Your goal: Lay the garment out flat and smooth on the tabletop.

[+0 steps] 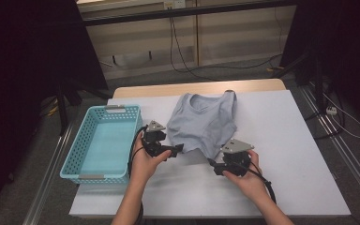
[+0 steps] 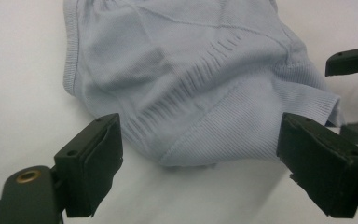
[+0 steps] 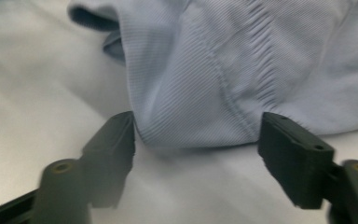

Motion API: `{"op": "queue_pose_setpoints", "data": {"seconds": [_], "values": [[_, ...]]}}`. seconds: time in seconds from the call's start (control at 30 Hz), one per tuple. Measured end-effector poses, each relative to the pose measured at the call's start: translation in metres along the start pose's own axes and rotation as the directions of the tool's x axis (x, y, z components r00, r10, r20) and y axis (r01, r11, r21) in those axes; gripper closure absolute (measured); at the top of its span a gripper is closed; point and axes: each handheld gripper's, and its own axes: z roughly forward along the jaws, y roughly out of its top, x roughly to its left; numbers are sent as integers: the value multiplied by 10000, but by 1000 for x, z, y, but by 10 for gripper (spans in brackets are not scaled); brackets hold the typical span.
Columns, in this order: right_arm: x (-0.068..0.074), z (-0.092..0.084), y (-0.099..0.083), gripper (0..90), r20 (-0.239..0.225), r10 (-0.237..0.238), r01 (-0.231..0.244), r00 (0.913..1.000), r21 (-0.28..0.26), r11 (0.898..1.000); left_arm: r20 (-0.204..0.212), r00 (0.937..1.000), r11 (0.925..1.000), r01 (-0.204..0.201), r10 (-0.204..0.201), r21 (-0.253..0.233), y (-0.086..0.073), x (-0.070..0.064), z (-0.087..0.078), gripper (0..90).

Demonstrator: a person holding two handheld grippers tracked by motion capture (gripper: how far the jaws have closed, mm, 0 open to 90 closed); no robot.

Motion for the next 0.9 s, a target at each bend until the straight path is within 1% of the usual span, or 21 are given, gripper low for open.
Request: {"op": "queue_pose_setpoints", "data": {"seconds": [0.03, 0.1, 0.17, 0.23, 0.27, 0.3, 0.37, 0.43, 0.47, 0.53, 0.57, 0.63, 0.77, 0.8, 0.83, 0.87, 0.9], "values": [[-2, 0, 1, 326, 29, 64, -64, 10000, -26, 10000, 6, 10000, 10000, 31, -31, 15, 0, -1, 1, 149], [-5, 0, 1, 414, -8, 106, -106, 9999, 31, 9999, 26, 10000, 10000, 4, -4, 62, -1, -1, 2, 149], [-9, -1, 0, 516, -100, 250, -249, 9996, 46, 9997, 7, 10000, 9999, -67, 67, 86, -1, -2, 2, 149], [-12, -3, 0, 576, -121, 370, -370, 9992, 29, 9993, 11, 10000, 10000, -36, 36, 75, -1, -2, 1, 148], [-14, -4, 0, 610, -116, 437, -437, 9990, 2, 9990, 24, 10000, 9999, -89, 89, 109, -1, -2, 0, 149], [-16, -5, 0, 663, -158, 505, -506, 9986, -62, 9987, -13, 9998, 9998, -178, 178, 118, -1, -2, 0, 149], [-19, -7, 1, 741, -259, 622, -626, 9977, -164, 9979, 67, 9999, 9998, -137, 136, 148, -1, -2, 0, 149], [-22, -10, 1, 809, -419, 754, -767, 9963, -308, 9966, 52, 10000, 9999, -1, 1, 111, -2, -3, 0, 149], [-24, -11, 2, 822, -486, 811, -829, 9955, -346, 9960, 65, 9999, 9998, -103, 102, 172, -2, -3, 0, 149], [-26, -13, 3, 846, -547, 911, -937, 9943, -471, 9945, 51, 10000, 9999, 16, -16, 169, -4, -3, 2, 149], [-28, -14, 4, 854, -547, 926, -954, 9942, -517, 9941, 85, 9998, 9994, -162, 159, 319, -4, -2, 1, 149], [-30, -15, 5, 861, -558, 1046, -1083, 9929, -669, 9919, 31, 10000, 9995, -61, 60, 302, -5, -3, 2, 150], [-34, -20, 7, 868, -528, 1263, -1309, 9906, -943, 9869, -69, 9998, 9986, -199, 203, 496, -7, -2, 3, 159], [-36, -21, 7, 869, -533, 1318, -1366, 9898, -996, 9856, -125, 9998, 9987, -169, 175, 490, -8, -3, 4, 165], [-37, -22, 8, 870, -529, 1396, -1446, 9888, -1086, 9835, -86, 9997, 9977, -237, 242, 632, -8, -3, 4, 170], [-38, -23, 9, 871, -518, 1433, -1484, 9883, -1160, 9821, -169, 9994, 9974, -299, 311, 652, -9, -3, 5, 173], [-38, -24, 9, 872, -526, 1469, -1523, 9877, -1188, 9812, -67, 9996, 9971, -254, 259, 722, -10, -3, 6, 180]]}}
